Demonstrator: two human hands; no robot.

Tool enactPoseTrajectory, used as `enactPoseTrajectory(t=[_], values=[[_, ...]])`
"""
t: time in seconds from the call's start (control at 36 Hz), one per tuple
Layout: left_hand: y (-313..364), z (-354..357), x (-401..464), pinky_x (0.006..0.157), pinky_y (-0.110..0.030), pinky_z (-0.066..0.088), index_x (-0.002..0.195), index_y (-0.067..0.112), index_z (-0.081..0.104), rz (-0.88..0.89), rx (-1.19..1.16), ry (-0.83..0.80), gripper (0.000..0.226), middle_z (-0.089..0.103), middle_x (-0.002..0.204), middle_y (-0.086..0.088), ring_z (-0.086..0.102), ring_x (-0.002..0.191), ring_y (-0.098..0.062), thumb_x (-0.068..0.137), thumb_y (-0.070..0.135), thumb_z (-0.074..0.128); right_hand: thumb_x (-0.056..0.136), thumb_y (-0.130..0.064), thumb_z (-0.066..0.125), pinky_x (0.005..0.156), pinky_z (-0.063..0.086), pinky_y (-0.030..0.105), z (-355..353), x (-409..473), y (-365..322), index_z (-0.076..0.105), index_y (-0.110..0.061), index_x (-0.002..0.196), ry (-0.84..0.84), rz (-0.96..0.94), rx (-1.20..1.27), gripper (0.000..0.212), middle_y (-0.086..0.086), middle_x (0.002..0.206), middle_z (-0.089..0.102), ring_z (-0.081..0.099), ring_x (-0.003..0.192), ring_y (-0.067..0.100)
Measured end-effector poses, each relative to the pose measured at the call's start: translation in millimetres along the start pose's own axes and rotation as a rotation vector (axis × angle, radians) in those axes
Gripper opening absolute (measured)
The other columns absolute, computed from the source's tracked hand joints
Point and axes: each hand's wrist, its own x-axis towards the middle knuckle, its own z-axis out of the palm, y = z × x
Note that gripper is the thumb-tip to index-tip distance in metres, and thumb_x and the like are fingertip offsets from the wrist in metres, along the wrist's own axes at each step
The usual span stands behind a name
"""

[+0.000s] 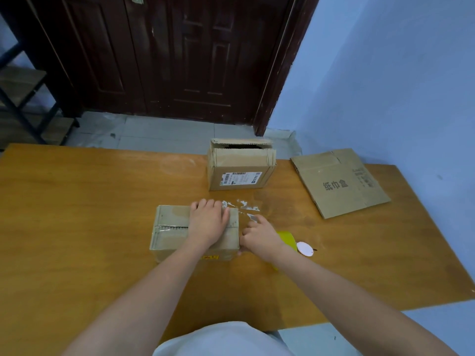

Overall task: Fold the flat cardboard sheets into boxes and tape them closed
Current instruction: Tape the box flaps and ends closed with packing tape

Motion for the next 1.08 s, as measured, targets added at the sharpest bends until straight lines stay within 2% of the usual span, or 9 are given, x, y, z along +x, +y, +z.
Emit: enactPoseTrajectory(t=[0.06, 0.17, 0.36, 0.47, 0.56, 0.69, 0.81, 0.97, 1.08], values=[[0, 0, 0, 0.093, -0.035, 0.03, 0.11, 0.018, 0.057, -0.001, -0.006, -0.006, 0.046, 0.061, 0.111, 0.001, 0.05, 0.106, -0.02, 0.1, 0.043, 0.021, 0.042, -0.068, 0.079, 0.074, 0.055, 0.033, -9, 2, 1, 0.067, -0.025, 0.048, -0.032, 0.002, -0.025, 0.045, -0.009, 0.049, 0.061, 0.062, 0.055, 0.014], [-1, -1, -2, 0.094, -0.036, 0.029, 0.11, 0.018, 0.057, -0.001, -0.004, -0.003, 0.045, 0.061, 0.111, 0.0, 0.049, 0.106, -0.02, 0.1, 0.043, 0.021, 0.086, -0.054, 0.052, 0.106, 0.026, 0.04, -22, 12, 13, 0.068, -0.011, 0.095, -0.172, 0.071, 0.009, 0.047, 0.006, 0.101, 0.069, 0.058, 0.103, 0.023], [-1, -1, -3, 0.094, -0.035, 0.03, 0.112, 0.018, 0.057, 0.0, -0.004, -0.006, 0.046, 0.06, 0.112, 0.001, 0.049, 0.106, -0.019, 0.1, 0.043, 0.02, 0.089, -0.051, 0.051, 0.09, 0.038, 0.035, -14, 18, 13, 0.067, -0.015, 0.099, -0.27, 0.361, 0.289, 0.041, 0.008, 0.103, 0.067, 0.061, 0.099, 0.026], [-2, -1, -3, 0.094, -0.035, 0.03, 0.112, 0.017, 0.057, 0.002, -0.018, -0.004, 0.05, 0.06, 0.112, 0.0, 0.049, 0.107, -0.021, 0.1, 0.043, 0.017, 0.095, -0.033, 0.05, 0.079, 0.046, 0.035, 12, -1, 0, 0.062, -0.011, 0.11, -0.177, 0.547, 0.566, 0.029, 0.012, 0.111, 0.065, 0.059, 0.105, 0.031], [-3, 2, 0, 0.093, -0.036, 0.03, 0.11, 0.017, 0.058, -0.006, -0.025, -0.005, 0.053, 0.061, 0.112, -0.002, 0.049, 0.106, -0.023, 0.098, 0.044, 0.015, 0.092, -0.018, 0.05, 0.082, 0.045, 0.034, 20, -14, -13, 0.054, -0.015, 0.122, -0.007, 0.554, 0.716, 0.031, 0.006, 0.116, 0.061, 0.055, 0.111, 0.025], [-4, 5, 1, 0.092, -0.037, 0.03, 0.111, 0.016, 0.058, -0.004, -0.024, -0.002, 0.046, 0.061, 0.112, -0.003, 0.049, 0.106, -0.023, 0.099, 0.043, 0.023, 0.081, -0.017, 0.06, 0.099, 0.042, 0.031, 7, -26, -35, 0.029, -0.02, 0.144, 0.173, 0.338, 0.734, 0.07, 0.0, 0.139, 0.036, 0.041, 0.124, 0.016], [-3, 4, 1, 0.092, -0.036, 0.029, 0.111, 0.017, 0.058, 0.002, -0.018, 0.004, 0.045, 0.06, 0.113, -0.003, 0.048, 0.107, -0.023, 0.099, 0.043, 0.023, 0.077, -0.031, 0.067, 0.085, 0.05, 0.037, 1, -24, -39, 0.021, -0.023, 0.145, 0.121, 0.258, 0.571, 0.082, 0.005, 0.135, 0.03, 0.046, 0.115, 0.024], [-4, 5, 2, 0.092, -0.036, 0.029, 0.11, 0.017, 0.058, 0.012, -0.016, 0.028, 0.045, 0.061, 0.113, -0.001, 0.049, 0.107, -0.022, 0.099, 0.044, 0.022, 0.075, -0.022, 0.07, 0.08, 0.046, 0.037, -3, -12, -49, 0.027, -0.017, 0.139, 0.105, 0.343, 0.423, 0.077, 0.011, 0.126, 0.038, 0.049, 0.108, 0.031], [-3, 4, 1, 0.093, -0.035, 0.029, 0.111, 0.016, 0.057, 0.002, -0.034, 0.032, 0.044, 0.06, 0.113, -0.002, 0.048, 0.108, -0.022, 0.1, 0.042, 0.023, 0.049, -0.035, 0.086, 0.062, 0.052, 0.032, 2, -8, -59, 0.037, -0.017, 0.126, 0.135, 0.404, 0.362, 0.093, 0.012, 0.11, 0.054, 0.061, 0.091, 0.027]])
